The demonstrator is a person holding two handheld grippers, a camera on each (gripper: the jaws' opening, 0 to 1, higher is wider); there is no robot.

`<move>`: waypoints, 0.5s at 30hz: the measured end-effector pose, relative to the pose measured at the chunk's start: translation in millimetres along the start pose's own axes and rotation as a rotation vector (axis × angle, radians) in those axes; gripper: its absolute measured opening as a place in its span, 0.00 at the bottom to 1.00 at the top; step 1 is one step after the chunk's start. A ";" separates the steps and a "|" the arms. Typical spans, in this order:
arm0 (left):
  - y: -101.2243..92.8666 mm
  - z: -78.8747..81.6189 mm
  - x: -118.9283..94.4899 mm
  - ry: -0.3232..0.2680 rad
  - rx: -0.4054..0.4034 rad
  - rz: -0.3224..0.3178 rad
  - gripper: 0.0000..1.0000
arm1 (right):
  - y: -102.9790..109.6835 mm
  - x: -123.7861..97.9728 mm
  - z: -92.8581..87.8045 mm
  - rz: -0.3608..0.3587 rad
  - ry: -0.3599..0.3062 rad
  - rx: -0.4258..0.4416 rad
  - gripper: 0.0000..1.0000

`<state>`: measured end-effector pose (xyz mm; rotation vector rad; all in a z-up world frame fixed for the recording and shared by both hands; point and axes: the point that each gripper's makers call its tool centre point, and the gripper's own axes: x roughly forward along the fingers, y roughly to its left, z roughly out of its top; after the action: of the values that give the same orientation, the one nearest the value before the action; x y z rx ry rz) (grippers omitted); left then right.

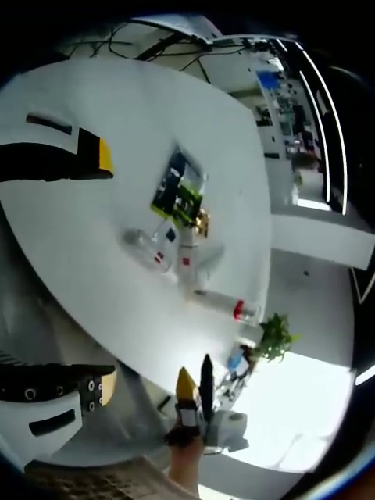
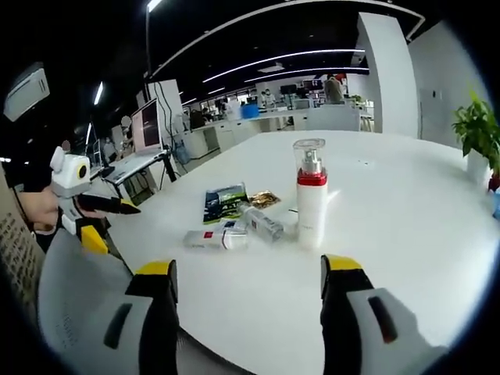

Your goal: Arrange the skincare products in the storage area until every visible bottle or jar stands upright without overlapping.

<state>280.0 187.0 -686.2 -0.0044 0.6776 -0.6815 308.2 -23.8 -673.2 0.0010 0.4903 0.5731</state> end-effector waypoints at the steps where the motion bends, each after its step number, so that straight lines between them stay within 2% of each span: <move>1: 0.0 0.4 -0.2 -0.002 -0.002 0.000 0.96 | 0.4 0.2 -0.2 0.003 0.002 -0.001 0.77; 8: 0.4 0.2 -0.9 -0.001 -0.005 0.002 0.96 | 1.8 4.5 -5.1 0.027 0.045 -0.053 0.74; 15: 0.4 0.0 -1.2 -0.001 0.005 0.003 0.96 | 3.7 16.2 3.9 0.054 0.072 -0.128 0.71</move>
<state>279.5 188.0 -685.5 0.0006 0.6746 -0.6803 319.8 -11.7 -676.4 -0.1288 0.5240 0.6586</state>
